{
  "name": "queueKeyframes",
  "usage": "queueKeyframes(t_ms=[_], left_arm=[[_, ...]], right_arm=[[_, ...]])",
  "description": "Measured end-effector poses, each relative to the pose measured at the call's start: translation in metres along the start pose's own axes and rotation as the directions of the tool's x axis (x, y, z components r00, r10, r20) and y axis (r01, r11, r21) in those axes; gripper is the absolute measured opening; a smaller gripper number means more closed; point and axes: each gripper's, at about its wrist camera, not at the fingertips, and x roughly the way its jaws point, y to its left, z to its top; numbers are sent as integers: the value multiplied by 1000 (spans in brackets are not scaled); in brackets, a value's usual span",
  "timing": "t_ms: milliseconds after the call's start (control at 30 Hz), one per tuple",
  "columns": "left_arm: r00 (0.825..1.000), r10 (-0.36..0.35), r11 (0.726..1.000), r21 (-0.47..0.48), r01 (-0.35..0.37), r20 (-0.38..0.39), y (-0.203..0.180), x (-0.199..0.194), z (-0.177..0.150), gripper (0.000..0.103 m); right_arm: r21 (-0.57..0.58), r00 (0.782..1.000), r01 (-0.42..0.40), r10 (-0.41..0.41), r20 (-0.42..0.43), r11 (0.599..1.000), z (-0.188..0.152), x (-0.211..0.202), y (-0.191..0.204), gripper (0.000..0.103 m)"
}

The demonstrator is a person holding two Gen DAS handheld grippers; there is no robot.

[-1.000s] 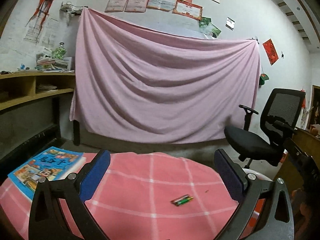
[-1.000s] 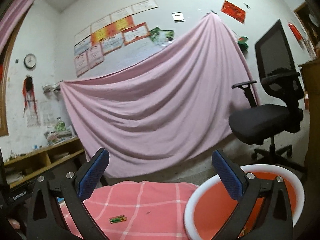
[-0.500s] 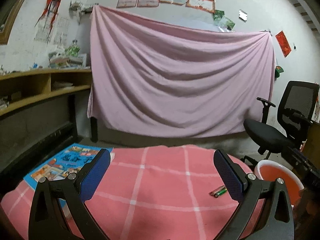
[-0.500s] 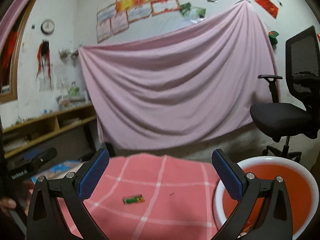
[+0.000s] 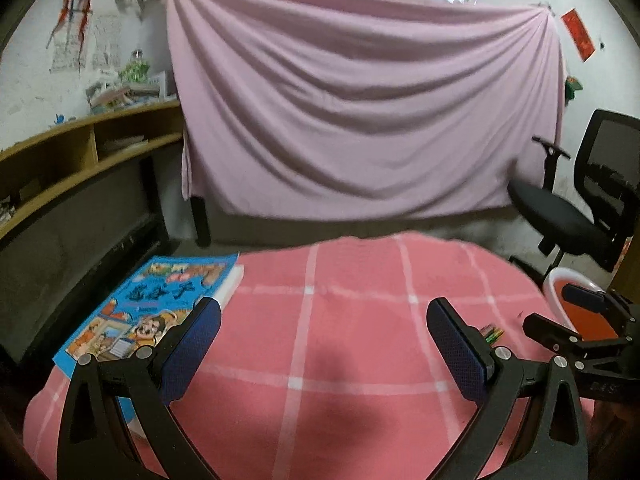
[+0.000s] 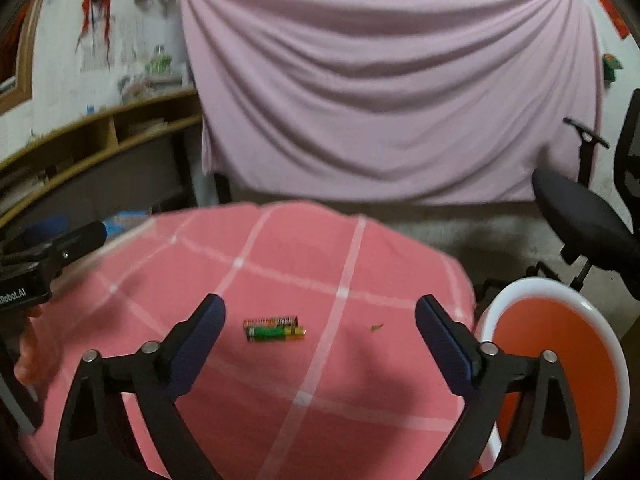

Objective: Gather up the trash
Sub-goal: 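Move both grippers back over the two batteries on the table, then grasp the green battery with the right gripper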

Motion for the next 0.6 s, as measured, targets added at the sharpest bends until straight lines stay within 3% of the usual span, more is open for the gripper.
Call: queueKeyframes(t_ms=[267,333,400,600], left_arm=[[991,-20,998,-58,12,-134,11,26,-4,101],[988,-25,998,-58,16,-150,9,28,-5,101],[985,-37,998,-58,28,-167,8,32,-5,101],[975,-70,997,-44,62,-209,0,42,-4,100]], right_arm=[[-31,978,-78,71,-195,996,-4,33,8,75],[-40,974,-86,76,-212,995,-4,36,10,72],[-46,969,-97,83,-232,994,-5,40,12,55],[-24,965,-128,119,-235,992,-4,37,6,41]])
